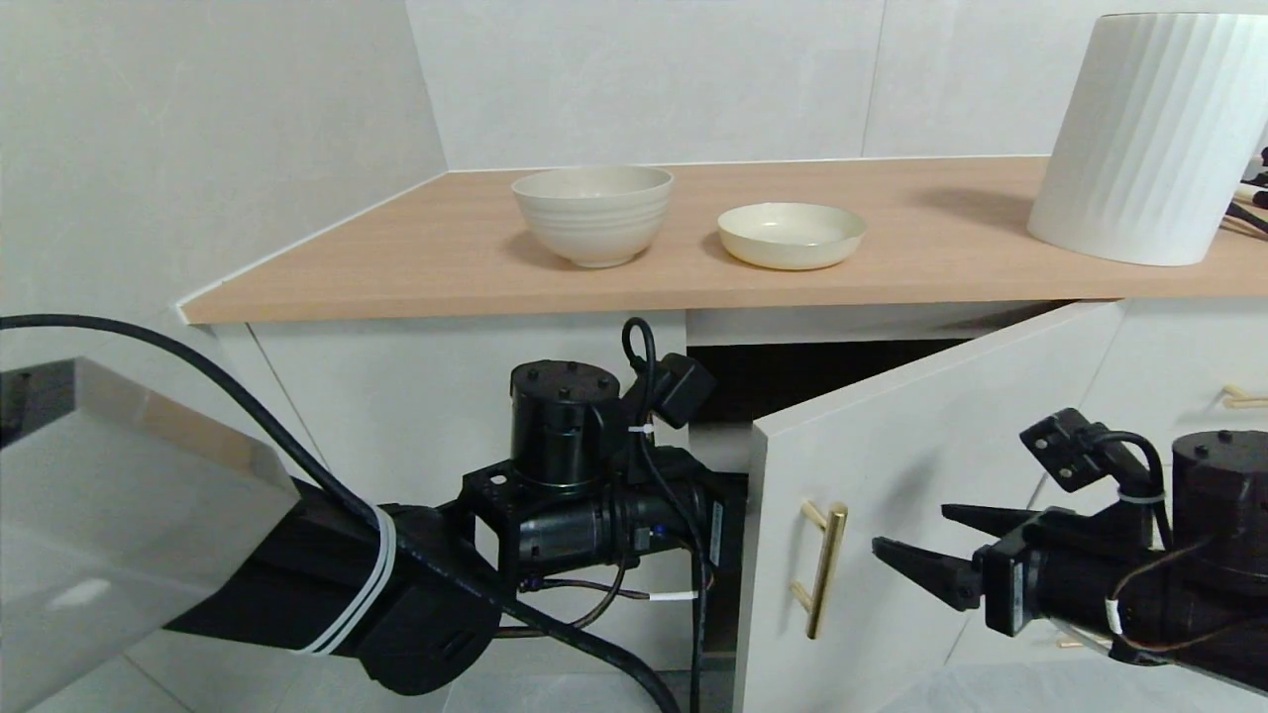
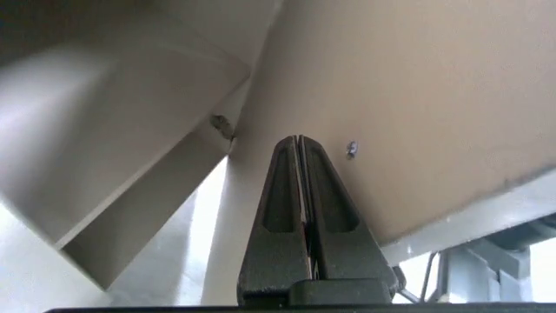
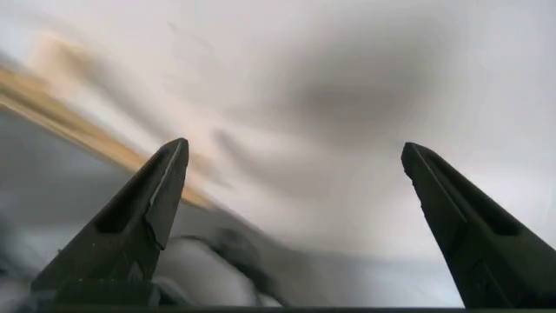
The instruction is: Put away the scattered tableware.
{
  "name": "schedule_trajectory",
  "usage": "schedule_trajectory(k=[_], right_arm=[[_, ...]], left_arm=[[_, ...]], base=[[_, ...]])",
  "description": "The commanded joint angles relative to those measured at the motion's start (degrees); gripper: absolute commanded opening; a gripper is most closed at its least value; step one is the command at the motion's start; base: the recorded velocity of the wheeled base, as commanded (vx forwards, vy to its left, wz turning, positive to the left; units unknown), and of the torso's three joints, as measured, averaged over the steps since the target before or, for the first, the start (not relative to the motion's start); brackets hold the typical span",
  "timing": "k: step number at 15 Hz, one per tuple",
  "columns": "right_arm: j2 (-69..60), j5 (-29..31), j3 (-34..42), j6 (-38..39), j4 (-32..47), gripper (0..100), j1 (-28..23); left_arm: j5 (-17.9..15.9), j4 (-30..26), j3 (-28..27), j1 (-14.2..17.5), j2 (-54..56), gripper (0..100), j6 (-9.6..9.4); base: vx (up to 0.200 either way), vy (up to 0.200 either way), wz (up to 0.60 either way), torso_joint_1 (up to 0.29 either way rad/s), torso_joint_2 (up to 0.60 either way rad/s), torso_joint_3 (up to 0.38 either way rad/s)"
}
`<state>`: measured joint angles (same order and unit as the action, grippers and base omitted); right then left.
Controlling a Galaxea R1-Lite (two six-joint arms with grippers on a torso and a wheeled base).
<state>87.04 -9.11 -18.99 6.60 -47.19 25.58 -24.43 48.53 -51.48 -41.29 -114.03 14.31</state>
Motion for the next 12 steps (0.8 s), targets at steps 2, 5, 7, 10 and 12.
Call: schedule_trajectory(k=[2,5,7,10,12], right_arm=[[-8.03,1.02,5.37,-0.79,1.93,100,0.62],[-10.84,-0.83,7.92,-0.79,2.01,100,2.46],[-11.02,-0.83,8.01,-0.79,2.01,100,3.16],[-11.63,-0.91,8.89,-0.71,2.01,100,3.16],[-12.60,-0.91,8.97,-0.79,2.01,100,3.16]], left_arm=[[0.79,0.16,0.06,0.24,0.39,0,0.10],[0.88,0.25,0.15,0.16,0.39,0,0.10],[1.05,0.25,0.15,-0.02,0.39,0,0.37],[0.96,0.16,-0.99,-0.11,0.12,0,1.86],[0.96,-0.02,-1.78,-0.63,0.04,0,2.21]], base=[[0.000,0.000,0.00,0.000,0.00,0.000],[0.000,0.000,0.00,0.000,0.00,0.000],[-0.100,0.000,0.00,0.001,0.00,0.001],[-0.200,0.000,0.00,0.004,0.00,0.001],[0.000,0.000,0.00,0.000,0.00,0.000]])
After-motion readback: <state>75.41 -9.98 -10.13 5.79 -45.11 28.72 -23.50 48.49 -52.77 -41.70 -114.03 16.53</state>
